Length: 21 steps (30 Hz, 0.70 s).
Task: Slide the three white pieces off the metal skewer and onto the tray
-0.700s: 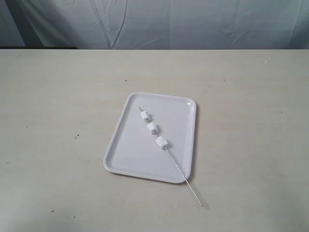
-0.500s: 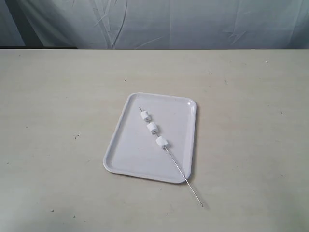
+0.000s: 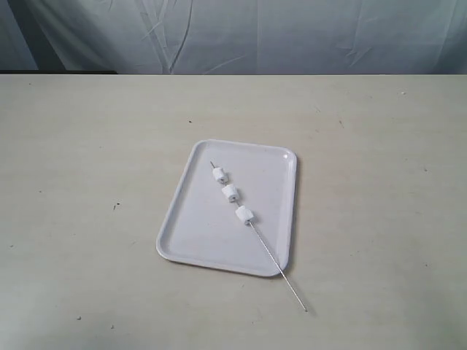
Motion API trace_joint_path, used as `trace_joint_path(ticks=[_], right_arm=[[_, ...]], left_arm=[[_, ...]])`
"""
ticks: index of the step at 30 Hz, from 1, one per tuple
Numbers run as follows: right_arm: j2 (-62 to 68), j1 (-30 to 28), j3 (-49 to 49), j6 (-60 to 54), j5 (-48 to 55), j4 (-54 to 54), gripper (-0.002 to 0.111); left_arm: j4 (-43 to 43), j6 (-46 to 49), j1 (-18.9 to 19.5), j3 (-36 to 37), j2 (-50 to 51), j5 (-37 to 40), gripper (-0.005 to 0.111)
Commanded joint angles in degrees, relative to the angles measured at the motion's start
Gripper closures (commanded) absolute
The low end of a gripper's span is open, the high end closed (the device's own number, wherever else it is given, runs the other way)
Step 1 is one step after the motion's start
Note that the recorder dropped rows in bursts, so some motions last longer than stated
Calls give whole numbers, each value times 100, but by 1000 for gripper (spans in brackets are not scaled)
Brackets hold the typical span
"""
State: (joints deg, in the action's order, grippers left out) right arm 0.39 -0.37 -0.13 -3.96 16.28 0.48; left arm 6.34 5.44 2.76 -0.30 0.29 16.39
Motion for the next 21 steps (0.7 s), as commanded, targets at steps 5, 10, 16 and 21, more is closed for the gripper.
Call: trace_joint_path(ticks=[5,10,16,21], right_arm=[[-39,-31,13,2,-2153,-48,109],[-39,-31,13,12,-3636,966,109],[-39,-31,13,108,-4239,1356,109],[-39,-31,13,428,-4400,1356,109]], left_arm=[[-138,-57,2,30,-29,-1410,107],[-711,-115,2,30,-29,-2659,107],[-936,-715,2,30,-29,-3667,107],[-801,-715,2,30,-29,-4504,107]])
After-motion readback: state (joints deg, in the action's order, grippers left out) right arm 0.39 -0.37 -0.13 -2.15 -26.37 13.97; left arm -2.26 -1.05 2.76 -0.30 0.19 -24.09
